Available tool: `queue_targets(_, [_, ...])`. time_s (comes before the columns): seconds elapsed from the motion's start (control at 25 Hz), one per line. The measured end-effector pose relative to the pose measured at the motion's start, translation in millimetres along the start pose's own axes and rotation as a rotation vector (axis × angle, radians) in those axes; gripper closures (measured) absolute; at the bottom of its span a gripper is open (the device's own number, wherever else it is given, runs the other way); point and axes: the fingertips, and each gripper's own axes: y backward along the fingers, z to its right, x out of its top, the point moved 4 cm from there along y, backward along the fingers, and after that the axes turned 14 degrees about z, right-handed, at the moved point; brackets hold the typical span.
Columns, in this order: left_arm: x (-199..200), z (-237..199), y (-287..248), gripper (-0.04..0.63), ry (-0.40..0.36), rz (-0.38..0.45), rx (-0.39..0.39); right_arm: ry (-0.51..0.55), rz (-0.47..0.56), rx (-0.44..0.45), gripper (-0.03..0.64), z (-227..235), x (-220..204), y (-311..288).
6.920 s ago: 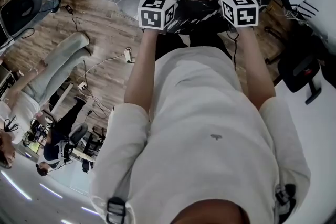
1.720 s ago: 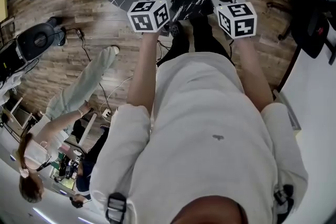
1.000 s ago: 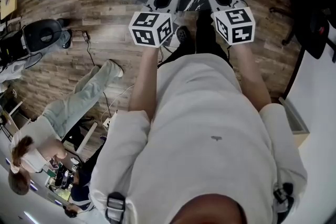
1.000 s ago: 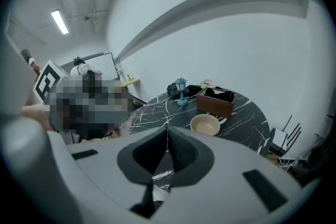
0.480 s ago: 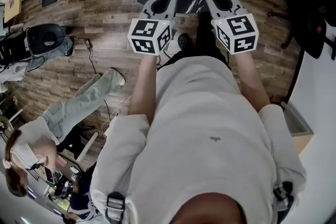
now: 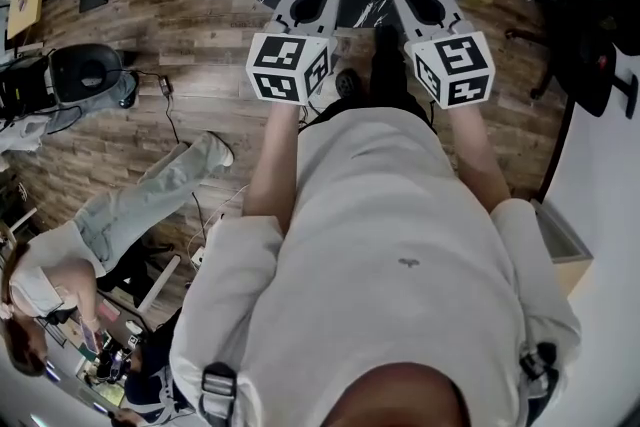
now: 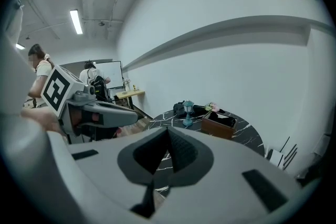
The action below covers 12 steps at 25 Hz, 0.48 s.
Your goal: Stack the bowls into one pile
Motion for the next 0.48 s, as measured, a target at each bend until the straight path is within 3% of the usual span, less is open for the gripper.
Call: queue_targets(0.48, [-0.4, 6.5, 1.7, 0.591, 0.001, -0.014, -0.037, 0.010, -0.002, 0.011, 0.614, -7.4, 1.7, -0.6])
